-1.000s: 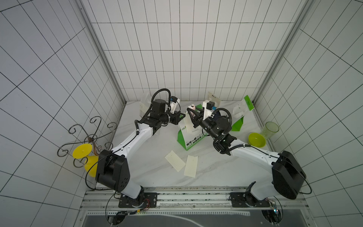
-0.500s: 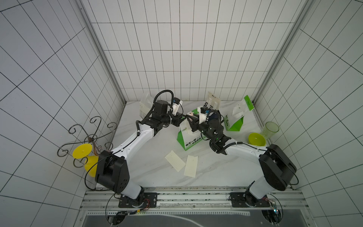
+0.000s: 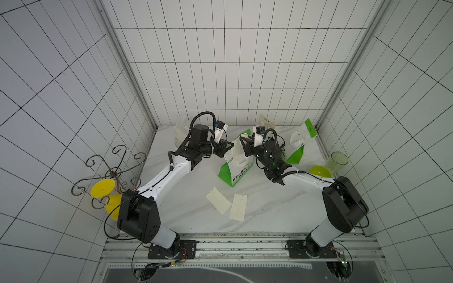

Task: Staple the receipts to the bags
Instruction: Place the stapler in the takeout bag.

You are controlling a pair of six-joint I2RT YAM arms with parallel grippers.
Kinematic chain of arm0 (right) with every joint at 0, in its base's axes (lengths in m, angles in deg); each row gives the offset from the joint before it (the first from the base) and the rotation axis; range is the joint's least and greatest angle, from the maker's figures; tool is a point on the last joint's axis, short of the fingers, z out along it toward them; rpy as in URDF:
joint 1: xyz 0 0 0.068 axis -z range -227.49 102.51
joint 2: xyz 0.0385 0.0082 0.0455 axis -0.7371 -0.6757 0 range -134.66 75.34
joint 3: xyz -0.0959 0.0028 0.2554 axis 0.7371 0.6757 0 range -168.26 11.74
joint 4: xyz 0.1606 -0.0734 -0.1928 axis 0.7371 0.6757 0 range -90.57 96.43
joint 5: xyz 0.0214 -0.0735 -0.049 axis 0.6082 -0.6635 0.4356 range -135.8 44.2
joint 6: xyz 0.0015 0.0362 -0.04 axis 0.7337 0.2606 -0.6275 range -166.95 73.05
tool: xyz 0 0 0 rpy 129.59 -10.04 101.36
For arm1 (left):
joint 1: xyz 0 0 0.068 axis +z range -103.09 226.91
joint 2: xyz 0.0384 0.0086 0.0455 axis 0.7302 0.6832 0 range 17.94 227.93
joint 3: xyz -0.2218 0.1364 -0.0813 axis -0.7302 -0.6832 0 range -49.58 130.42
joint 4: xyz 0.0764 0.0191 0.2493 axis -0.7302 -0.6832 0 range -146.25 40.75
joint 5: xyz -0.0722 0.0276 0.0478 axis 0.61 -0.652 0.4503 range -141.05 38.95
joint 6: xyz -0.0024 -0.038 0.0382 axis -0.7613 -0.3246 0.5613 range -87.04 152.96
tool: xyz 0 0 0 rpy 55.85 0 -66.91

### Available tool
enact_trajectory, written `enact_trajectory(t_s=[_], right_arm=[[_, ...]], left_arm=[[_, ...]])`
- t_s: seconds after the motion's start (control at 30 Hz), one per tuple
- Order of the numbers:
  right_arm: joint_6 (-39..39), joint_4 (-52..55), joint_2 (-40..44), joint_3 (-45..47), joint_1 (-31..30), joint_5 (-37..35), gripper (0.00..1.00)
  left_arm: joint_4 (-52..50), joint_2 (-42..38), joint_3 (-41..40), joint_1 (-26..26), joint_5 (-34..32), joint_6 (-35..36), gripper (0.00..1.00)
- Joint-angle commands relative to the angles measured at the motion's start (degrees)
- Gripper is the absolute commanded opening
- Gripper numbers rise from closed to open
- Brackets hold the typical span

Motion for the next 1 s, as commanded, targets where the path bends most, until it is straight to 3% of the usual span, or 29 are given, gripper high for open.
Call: enact_trajectory(t_s=[0.0, 0.37, 0.97], right_arm=[[-0.23, -0.26, 0.97, -8.79, 0.57, 0.98, 0.00], [-4.13, -6.01, 10.45, -2.65, -0.83, -0.59, 0.00], [-6.90, -15.54, 2.97, -3.04, -5.25, 2.57, 0.00]], left_arm=[[0.75, -1.58, -0.64, 0.09, 2.55, -2.04, 0.00], [4.90, -1.05, -1.62, 3.06, 3.63, -9.21, 0.00], [8.65, -0.87, -2.54, 3.09, 7.29, -13.70, 0.00]])
